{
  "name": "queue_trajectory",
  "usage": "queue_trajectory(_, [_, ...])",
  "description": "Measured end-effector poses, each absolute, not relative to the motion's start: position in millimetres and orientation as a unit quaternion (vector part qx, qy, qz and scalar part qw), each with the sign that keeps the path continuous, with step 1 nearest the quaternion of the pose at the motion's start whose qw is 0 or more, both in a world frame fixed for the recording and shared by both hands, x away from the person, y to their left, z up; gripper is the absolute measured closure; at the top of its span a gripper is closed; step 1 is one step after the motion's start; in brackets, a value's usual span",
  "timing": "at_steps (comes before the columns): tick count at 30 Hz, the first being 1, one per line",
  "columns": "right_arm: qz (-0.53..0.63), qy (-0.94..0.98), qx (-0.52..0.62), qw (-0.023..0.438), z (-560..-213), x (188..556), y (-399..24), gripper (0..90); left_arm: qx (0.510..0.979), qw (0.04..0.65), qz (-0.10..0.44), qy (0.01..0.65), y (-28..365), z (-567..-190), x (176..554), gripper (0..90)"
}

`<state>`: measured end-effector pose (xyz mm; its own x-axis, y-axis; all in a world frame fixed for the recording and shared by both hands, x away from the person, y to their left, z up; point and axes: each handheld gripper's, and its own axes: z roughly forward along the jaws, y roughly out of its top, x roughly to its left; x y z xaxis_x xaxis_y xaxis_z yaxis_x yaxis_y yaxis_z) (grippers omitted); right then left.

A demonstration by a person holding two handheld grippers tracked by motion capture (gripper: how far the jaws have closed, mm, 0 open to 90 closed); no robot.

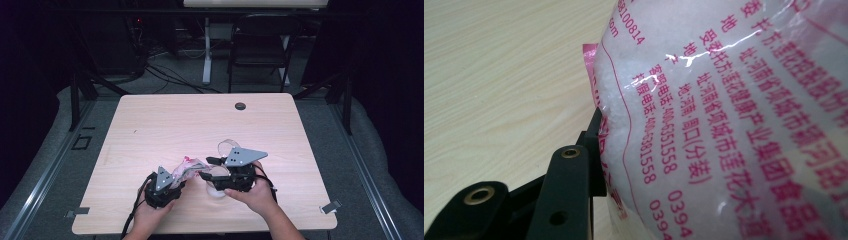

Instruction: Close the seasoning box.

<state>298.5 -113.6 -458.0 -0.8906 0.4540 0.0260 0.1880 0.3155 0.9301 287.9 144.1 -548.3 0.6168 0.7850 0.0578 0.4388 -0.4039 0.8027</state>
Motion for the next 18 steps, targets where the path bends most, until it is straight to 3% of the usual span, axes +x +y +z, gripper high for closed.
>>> queue_trajectory(8, [0.537, 0.809, 0.210, 0.120, -440, 307, -121, 46.6, 0.811, 0.387, 0.227, 0.375, 144, -543, 301, 59.5])
queue_trajectory(18, [0.535, 0.814, 0.182, 0.135, -424, 314, -122, 54.1, 0.819, 0.367, 0.250, 0.364, 141, -532, 312, 59.6])
